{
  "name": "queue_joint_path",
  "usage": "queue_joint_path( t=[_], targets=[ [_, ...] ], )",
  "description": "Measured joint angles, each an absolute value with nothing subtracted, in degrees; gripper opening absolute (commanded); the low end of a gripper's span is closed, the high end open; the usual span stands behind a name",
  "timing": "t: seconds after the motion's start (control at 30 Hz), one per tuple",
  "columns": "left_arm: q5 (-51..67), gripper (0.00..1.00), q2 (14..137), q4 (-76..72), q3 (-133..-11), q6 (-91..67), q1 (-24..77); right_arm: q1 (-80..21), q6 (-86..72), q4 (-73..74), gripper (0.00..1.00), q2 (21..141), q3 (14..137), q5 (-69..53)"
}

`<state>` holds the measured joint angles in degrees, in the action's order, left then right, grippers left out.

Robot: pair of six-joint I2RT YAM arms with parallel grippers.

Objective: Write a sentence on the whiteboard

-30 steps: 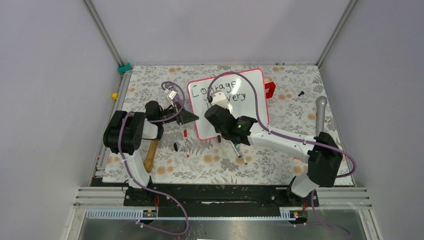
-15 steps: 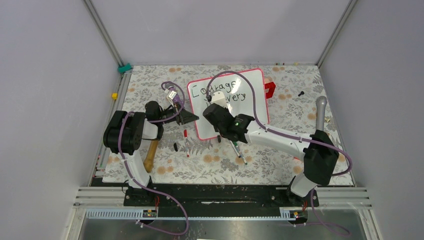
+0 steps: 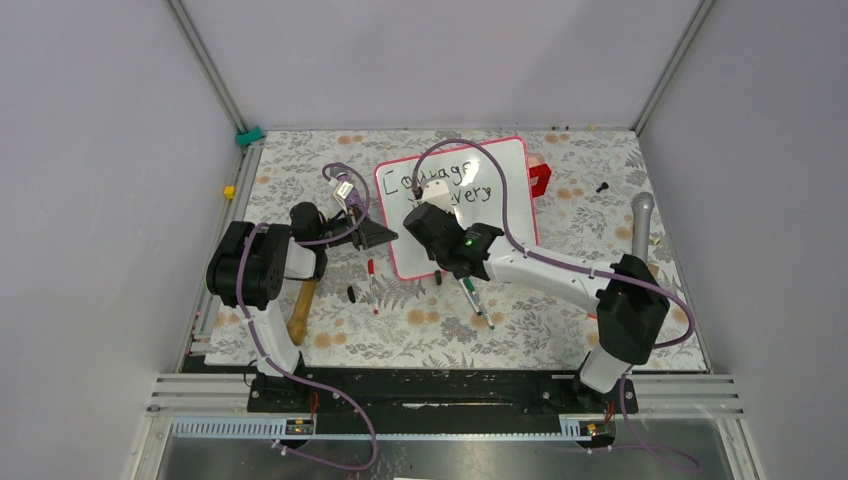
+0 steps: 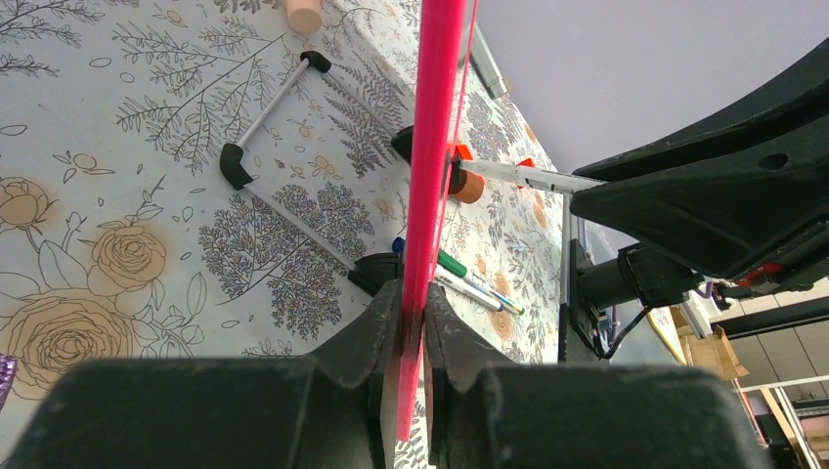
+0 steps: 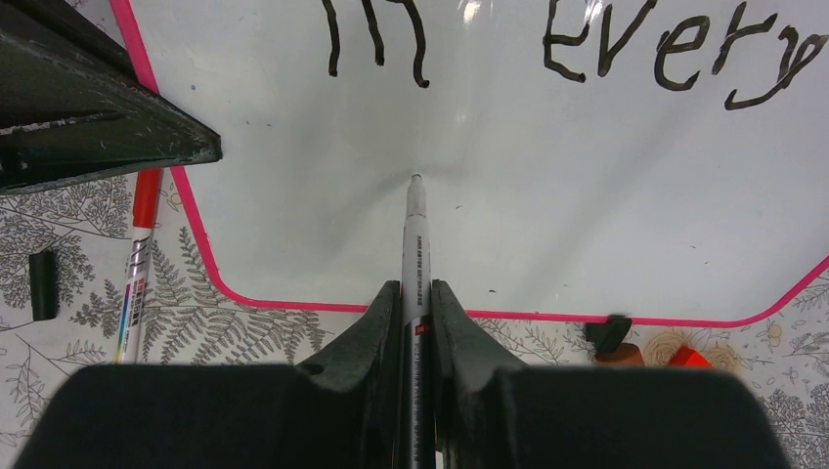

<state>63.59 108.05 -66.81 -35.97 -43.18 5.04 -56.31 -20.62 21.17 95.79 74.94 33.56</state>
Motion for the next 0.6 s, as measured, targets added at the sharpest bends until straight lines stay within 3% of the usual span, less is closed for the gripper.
queue_joint_path(
  t=[0.6],
  targets=[
    [63.6,0.0,108.0,-67.2,-35.9,-43.6,5.1,-56.1,-20.8,21.5,0.0,97.9,77.0,33.6]
  ],
)
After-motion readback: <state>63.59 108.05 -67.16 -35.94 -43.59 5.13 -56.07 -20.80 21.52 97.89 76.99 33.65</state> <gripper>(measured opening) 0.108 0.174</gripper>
